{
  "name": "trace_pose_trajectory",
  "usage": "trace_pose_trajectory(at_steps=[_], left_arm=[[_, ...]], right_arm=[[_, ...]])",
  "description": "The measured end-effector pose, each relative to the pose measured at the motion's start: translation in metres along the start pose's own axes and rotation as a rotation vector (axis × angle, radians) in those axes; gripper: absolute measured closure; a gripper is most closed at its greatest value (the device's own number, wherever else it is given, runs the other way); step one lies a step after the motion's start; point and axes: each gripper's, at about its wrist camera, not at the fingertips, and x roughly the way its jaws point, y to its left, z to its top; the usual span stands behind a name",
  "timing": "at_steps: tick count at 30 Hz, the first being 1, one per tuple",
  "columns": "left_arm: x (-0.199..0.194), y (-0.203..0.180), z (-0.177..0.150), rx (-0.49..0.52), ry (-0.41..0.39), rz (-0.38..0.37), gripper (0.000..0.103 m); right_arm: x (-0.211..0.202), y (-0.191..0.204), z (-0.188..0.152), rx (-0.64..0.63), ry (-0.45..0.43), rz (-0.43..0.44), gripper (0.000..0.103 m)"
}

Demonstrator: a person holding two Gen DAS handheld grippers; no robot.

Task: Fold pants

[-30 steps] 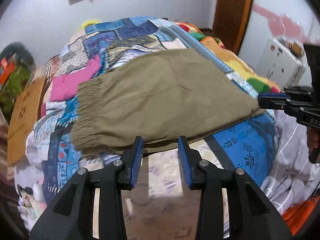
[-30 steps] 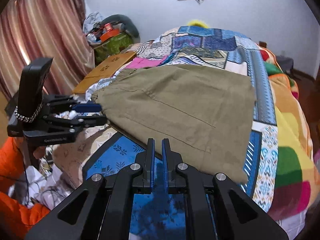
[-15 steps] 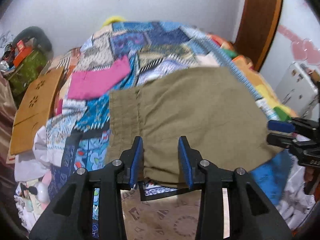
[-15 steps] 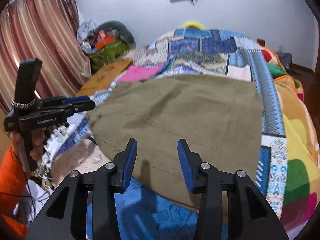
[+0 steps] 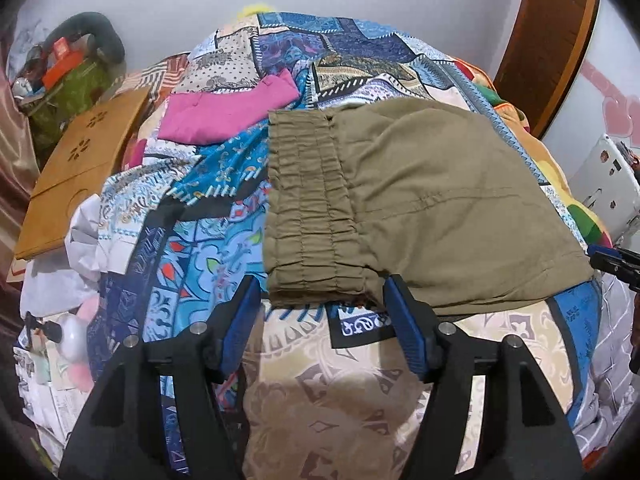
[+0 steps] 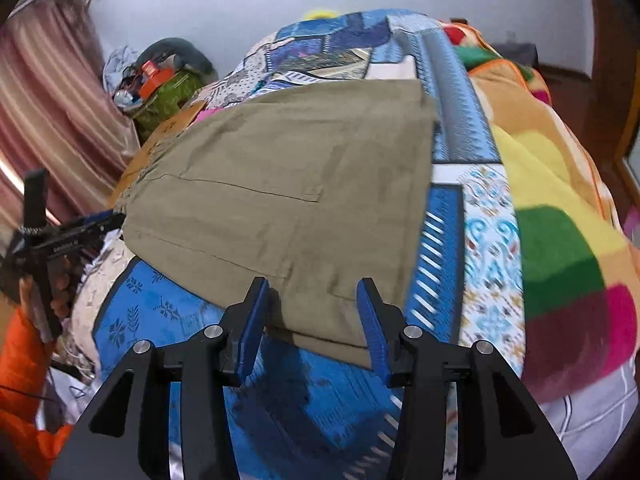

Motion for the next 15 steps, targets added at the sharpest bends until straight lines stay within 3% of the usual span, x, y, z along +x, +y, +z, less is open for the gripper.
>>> trace_pose_trajectory(at_steps=[8,15], left_arm=[[-0.022,0.015,0.059,-0.028,-0.095,0.038,0.034],[0.019,0.028,0.11,-0.064,-0.075,0.06,0.028]], right_arm=[[-0.014,-0.013,0.035,-0.011,-0.064,-0.057,0.06],[0.009,-0.029,0.097,-0.053,-0.131,-0.093,0.057]])
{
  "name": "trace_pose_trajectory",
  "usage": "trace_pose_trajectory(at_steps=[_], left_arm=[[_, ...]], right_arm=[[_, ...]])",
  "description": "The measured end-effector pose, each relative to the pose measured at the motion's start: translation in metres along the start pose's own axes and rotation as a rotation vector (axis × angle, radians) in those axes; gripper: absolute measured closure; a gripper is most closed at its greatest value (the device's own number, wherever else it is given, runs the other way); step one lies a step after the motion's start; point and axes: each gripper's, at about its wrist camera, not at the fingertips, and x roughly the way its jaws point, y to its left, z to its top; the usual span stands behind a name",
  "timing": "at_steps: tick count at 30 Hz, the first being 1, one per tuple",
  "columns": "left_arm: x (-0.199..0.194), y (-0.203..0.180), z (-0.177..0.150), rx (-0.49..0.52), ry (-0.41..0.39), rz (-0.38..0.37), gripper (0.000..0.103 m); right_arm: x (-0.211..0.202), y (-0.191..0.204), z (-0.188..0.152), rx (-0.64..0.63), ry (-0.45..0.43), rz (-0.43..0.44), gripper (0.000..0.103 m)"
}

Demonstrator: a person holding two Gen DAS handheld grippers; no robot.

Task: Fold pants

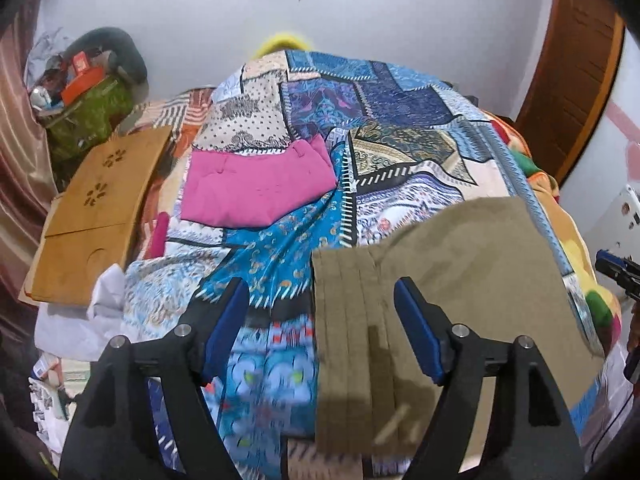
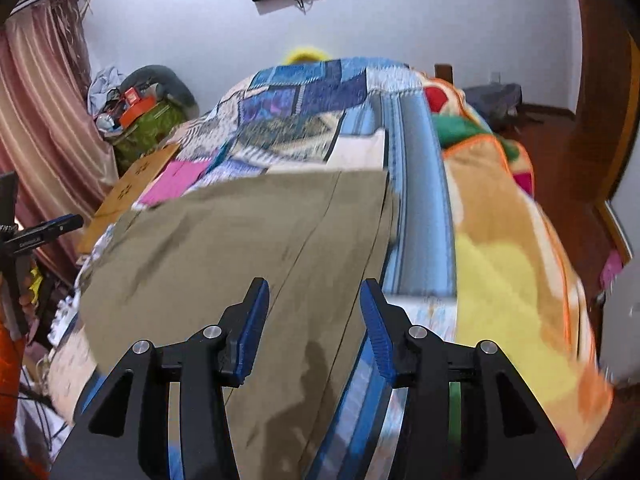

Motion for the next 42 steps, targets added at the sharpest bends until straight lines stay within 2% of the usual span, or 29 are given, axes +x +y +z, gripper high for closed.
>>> trace_pose_trajectory(at_steps=[2,6,10,15,17,20,21,22,24,27,28,30,32,34,36,39,42], left_arm=[[0.018,0.0,0.007,0.002,0.027,0.003,0.028],[0.056,-0.003,0.012,0.024,0.105,-0.015,0.024],[0.085,0.0,0.011,-0.004,0.177,-0.059,0.023],[0.095,0.012,0.01,-0.069,0.18,-0.121,0.023],[0.096,0.017,0.009,-0.093,0.163,-0.119,0.027],[0.099,0.027,0.006,-0.168,0.159,-0.14,0.03],[0.101,0.029,0.004,-0.193,0.157,-0.14,0.03],[0.102,0.03,0.003,-0.213,0.155,-0.142,0.03],[0.103,0.031,0.002,-0.243,0.159,-0.144,0.03],[0.091,0.024,0.006,-0.198,0.154,-0.113,0.03],[0.084,0.019,0.008,-0.164,0.143,-0.087,0.03],[0.068,0.01,0.012,-0.088,0.104,-0.03,0.03],[0.052,-0.001,0.017,-0.014,0.061,-0.001,0.03],[0.039,-0.013,0.022,0.052,0.022,0.009,0.03],[0.033,-0.024,0.026,0.096,0.009,-0.001,0.03],[0.035,-0.041,0.028,0.128,0.019,-0.044,0.029],[0.048,-0.052,0.027,0.125,0.059,-0.081,0.029]], right_arm=[[0.013,-0.006,0.014,-0.011,-0.007,-0.022,0.053],[0.053,-0.027,0.043,-0.014,-0.006,-0.047,0.052],[0.099,-0.045,0.063,0.004,0.034,-0.046,0.052],[0.152,-0.059,0.075,0.03,0.128,-0.013,0.053],[0.164,-0.057,0.075,-0.001,0.143,-0.009,0.063],[0.168,-0.054,0.072,-0.031,0.134,-0.04,0.069],[0.168,-0.055,0.07,-0.027,0.13,-0.057,0.074],[0.168,-0.057,0.07,-0.02,0.128,-0.078,0.085],[0.169,-0.059,0.069,-0.008,0.135,-0.096,0.085],[0.165,-0.054,0.074,-0.048,0.176,-0.124,0.085],[0.162,-0.05,0.075,-0.061,0.192,-0.132,0.08],[0.148,-0.042,0.079,-0.07,0.205,-0.13,0.08],[0.126,-0.032,0.083,-0.06,0.162,-0.087,0.078],[0.106,-0.02,0.086,-0.049,0.12,-0.027,0.061],[0.093,-0.003,0.089,-0.058,0.089,0.023,0.05],[0.089,0.043,0.091,-0.105,0.09,0.114,0.047],[0.101,0.077,0.085,-0.118,0.12,0.182,0.025]])
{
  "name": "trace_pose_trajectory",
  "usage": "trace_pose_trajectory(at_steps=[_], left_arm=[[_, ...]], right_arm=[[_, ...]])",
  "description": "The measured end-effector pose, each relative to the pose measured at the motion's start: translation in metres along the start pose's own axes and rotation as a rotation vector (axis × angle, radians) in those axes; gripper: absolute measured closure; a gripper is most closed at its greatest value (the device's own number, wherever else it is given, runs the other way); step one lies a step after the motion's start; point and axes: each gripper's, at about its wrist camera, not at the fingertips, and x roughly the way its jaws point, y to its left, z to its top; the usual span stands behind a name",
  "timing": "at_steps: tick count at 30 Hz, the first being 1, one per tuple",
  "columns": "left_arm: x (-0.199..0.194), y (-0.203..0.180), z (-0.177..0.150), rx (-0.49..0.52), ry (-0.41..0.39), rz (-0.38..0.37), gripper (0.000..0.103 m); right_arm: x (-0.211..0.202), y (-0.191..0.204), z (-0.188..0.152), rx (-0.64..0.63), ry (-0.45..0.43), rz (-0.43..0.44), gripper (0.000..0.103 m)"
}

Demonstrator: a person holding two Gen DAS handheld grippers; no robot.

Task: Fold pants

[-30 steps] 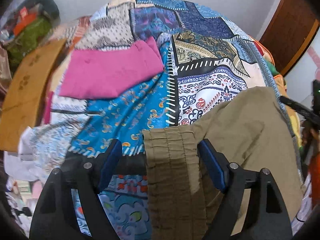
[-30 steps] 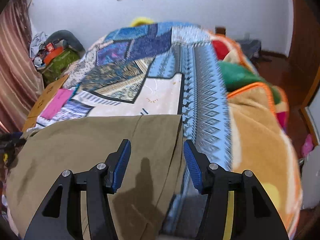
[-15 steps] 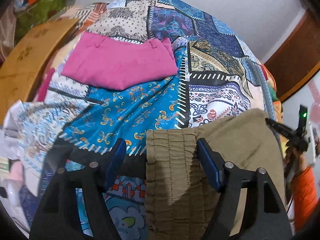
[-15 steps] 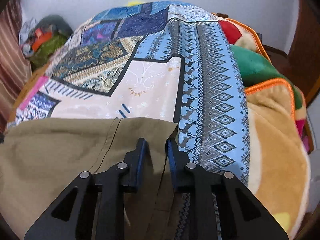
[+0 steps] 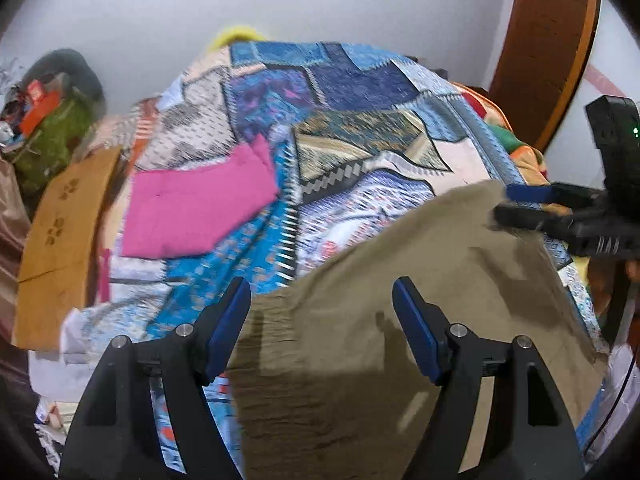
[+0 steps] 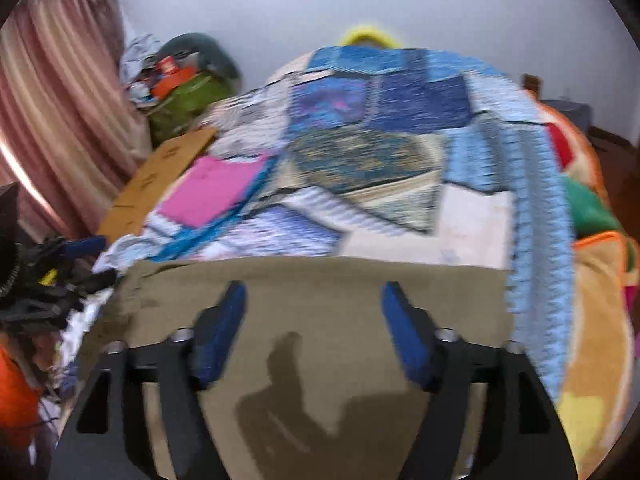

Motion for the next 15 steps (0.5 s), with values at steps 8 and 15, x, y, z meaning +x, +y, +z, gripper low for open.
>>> trace_pose_trajectory(at_steps=[8,15], left_arm=[[0.034,-0.008,-0.019,0.025,0.122,0.026,0.029],[0.012,-0.002,-0.042,0.021,0.12,0.035,0.024]], right_arm=[[0.055,0.038,-0.034,-0.128,0.194,-0.039,0.024],[0.022,0.034,-0.057,-0.165,0.198,-0.101,0.024]])
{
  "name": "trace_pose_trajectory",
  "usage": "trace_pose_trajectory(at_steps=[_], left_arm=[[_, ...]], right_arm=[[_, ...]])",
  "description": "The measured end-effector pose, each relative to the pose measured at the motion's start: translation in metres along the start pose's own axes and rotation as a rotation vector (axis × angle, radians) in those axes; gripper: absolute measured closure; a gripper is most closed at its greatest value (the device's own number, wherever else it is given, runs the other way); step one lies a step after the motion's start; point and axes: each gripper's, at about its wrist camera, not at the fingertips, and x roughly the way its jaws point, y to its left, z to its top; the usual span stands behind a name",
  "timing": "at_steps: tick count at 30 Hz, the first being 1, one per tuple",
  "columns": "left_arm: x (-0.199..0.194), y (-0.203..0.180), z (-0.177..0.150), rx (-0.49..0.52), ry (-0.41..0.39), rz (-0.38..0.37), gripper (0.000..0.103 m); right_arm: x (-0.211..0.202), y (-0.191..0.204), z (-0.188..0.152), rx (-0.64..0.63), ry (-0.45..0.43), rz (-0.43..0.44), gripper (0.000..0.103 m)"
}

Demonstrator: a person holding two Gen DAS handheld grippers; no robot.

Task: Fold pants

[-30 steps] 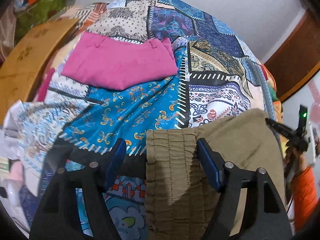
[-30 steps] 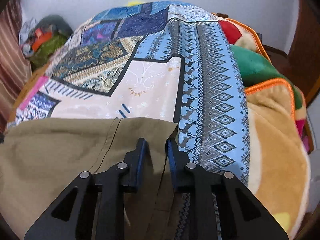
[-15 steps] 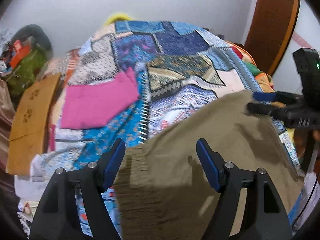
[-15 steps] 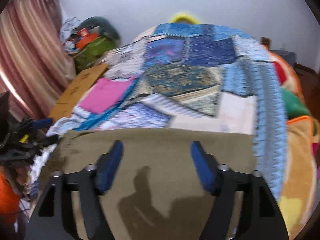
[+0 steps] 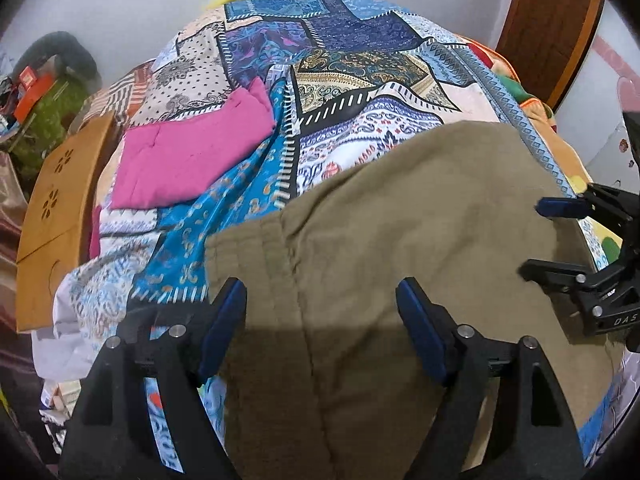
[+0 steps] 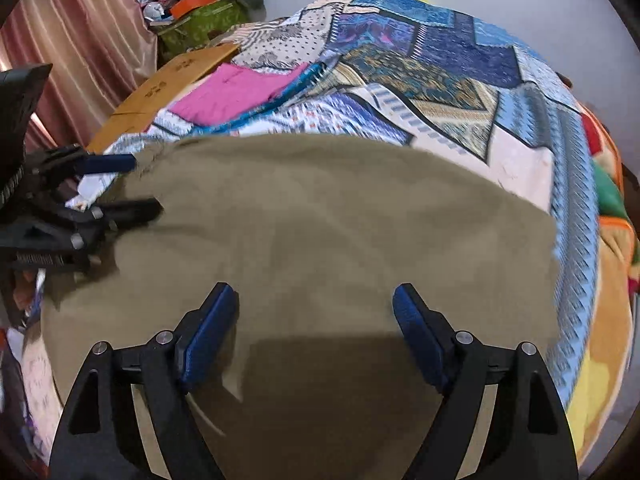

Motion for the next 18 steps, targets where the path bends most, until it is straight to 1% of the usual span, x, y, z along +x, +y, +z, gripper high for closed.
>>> trace_pose_trajectory(at_steps=[2,6,12,15,18], left_arm=[[-0.006,0.0,-0.01,-0.005,-0.003,0.006,0.023],[-0.019,0.0,-0.031,-0.029,-0.019,0.024,0.019],[-0.035,0.001,-0.061,-0.057,-0.046,0.059,0.015],[-0.044,0.003,-0.072,-0.076,-0.066,0.067,0.015],[-0.052,0.005,-0.081,-0.086,-0.076,0.081,0.012]], right_arm=[[-0.005,0.0,-0.01,0.01,0.002,-0.008,0.024],[-0.022,-0.004,-0.037,0.068,-0.02,-0.011,0.024],[-0.045,-0.006,-0.071,0.115,-0.047,-0.033,0.024],[-0.052,-0.008,-0.087,0.138,-0.055,-0.037,0.024],[-0.058,-0.01,-0.1,0.16,-0.063,-0.039,0.024]])
